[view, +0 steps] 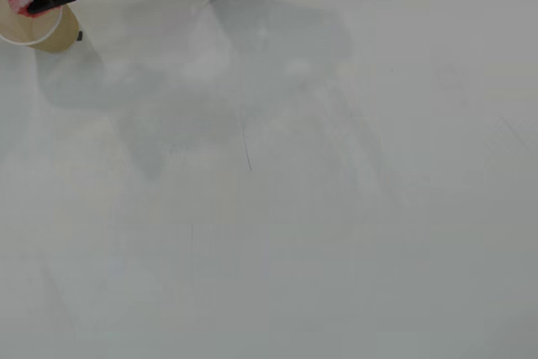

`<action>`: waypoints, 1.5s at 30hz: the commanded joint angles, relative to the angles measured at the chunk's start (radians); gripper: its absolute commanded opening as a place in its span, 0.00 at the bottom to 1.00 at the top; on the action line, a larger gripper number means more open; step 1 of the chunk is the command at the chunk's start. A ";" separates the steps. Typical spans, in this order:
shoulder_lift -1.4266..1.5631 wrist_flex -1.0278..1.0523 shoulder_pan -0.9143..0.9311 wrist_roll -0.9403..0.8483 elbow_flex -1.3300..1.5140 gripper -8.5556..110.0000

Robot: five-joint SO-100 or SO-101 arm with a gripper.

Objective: Pick up the cube and drop it in the cup.

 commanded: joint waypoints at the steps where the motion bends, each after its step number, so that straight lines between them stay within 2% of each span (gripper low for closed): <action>1: 0.005 -0.006 0.009 0.011 -0.167 0.09; 39: -0.160 -0.008 -0.031 0.015 -0.318 0.09; 41: -0.160 -0.003 -0.032 0.015 -0.318 0.10; 43: -0.158 0.000 -0.032 0.017 -0.318 0.19; 45: -0.156 0.000 -0.032 0.020 -0.316 0.22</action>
